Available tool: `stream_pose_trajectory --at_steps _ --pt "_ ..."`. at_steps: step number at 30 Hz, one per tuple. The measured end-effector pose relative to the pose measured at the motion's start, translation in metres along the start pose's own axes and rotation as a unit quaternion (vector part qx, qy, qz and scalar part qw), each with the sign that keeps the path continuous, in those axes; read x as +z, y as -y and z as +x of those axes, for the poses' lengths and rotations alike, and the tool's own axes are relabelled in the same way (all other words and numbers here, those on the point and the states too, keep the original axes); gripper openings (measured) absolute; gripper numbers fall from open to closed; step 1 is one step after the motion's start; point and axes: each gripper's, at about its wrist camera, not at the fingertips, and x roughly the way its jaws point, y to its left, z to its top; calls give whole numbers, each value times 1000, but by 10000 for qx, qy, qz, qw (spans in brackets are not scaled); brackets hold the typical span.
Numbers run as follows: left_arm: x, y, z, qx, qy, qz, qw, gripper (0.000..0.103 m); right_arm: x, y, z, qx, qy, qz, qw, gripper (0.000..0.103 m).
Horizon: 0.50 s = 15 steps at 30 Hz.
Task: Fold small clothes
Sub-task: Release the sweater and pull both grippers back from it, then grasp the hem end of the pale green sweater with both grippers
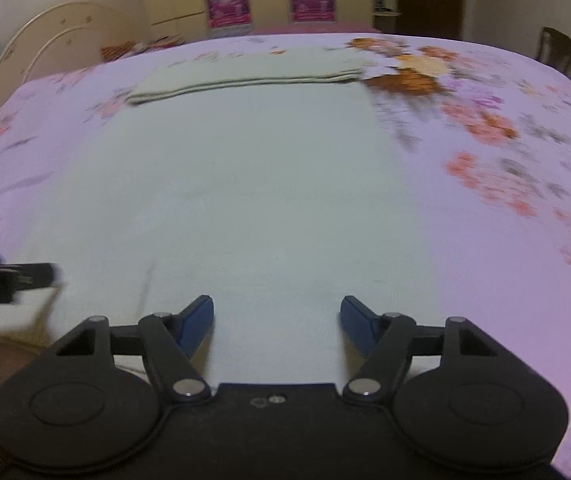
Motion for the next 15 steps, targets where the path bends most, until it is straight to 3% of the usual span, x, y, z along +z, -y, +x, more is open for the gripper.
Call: stream_pose_trajectory --at_steps 5,11,14,15 --pt "-16 -19 8 -2 -378 -55 9993 103 -7 32 -8 -314 -41 314 9990 66" --pt "-28 -24 6 -588 -308 -436 9968 102 -13 48 -3 -168 -222 635 9976 61" --pt "-28 -25 4 -738 -226 -599 9952 86 -13 45 -2 -33 -227 652 9976 47" --pt "-27 -25 3 -805 -202 -628 9946 75 -12 43 -2 -18 -229 628 9978 45"
